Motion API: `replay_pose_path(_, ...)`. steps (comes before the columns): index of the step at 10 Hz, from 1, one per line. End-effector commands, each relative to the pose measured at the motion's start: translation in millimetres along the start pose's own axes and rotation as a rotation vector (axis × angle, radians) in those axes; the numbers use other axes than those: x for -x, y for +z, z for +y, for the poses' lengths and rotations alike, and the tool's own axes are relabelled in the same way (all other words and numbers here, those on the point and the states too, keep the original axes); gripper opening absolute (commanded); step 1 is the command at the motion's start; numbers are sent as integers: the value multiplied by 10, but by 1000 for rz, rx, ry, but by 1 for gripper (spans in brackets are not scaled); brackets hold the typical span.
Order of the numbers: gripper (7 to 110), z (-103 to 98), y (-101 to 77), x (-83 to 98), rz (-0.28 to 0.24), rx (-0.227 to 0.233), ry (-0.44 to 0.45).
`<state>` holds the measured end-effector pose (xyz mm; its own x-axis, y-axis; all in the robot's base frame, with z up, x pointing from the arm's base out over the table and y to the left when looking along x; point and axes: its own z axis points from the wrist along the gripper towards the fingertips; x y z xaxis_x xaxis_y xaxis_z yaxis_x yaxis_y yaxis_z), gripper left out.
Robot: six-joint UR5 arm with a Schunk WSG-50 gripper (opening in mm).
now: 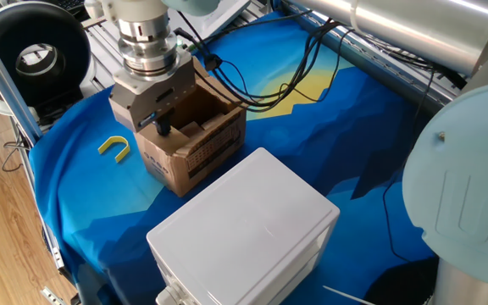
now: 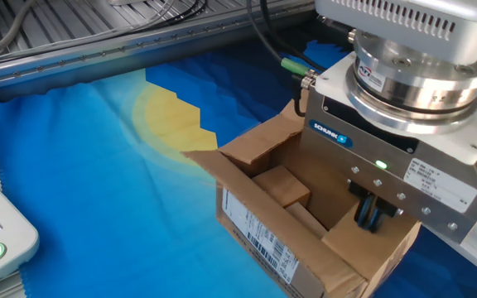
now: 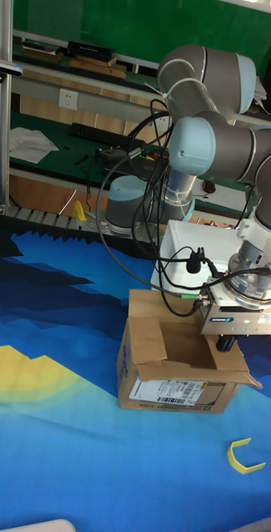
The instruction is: Cover the box
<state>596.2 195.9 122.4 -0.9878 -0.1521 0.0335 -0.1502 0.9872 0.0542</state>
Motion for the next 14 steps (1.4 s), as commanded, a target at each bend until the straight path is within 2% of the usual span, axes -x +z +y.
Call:
replay_pose_path(1, 7, 22, -16, -109, 45, 11, 6)
replay_pose_path(2, 7, -44, -16, -104, 43, -15, 5)
replay_pose_path(5, 7, 132, -17, 8, -2, 55, -8)
replay_pose_path(6, 7, 150, -19, 41, -16, 63, -15)
replay_pose_path(8, 7, 107, 88, 118, -22, 32, -18)
replay_pose_path(9, 7, 43, 186, 143, -15, -3, -17)
replay_pose_path(11, 7, 4, 319, 170, -21, -14, -21)
replay_pose_path(12, 7, 4, 313, 167, -19, -14, -23)
replay_pose_path(14, 7, 1, 133, 146, 4, -1, -34)
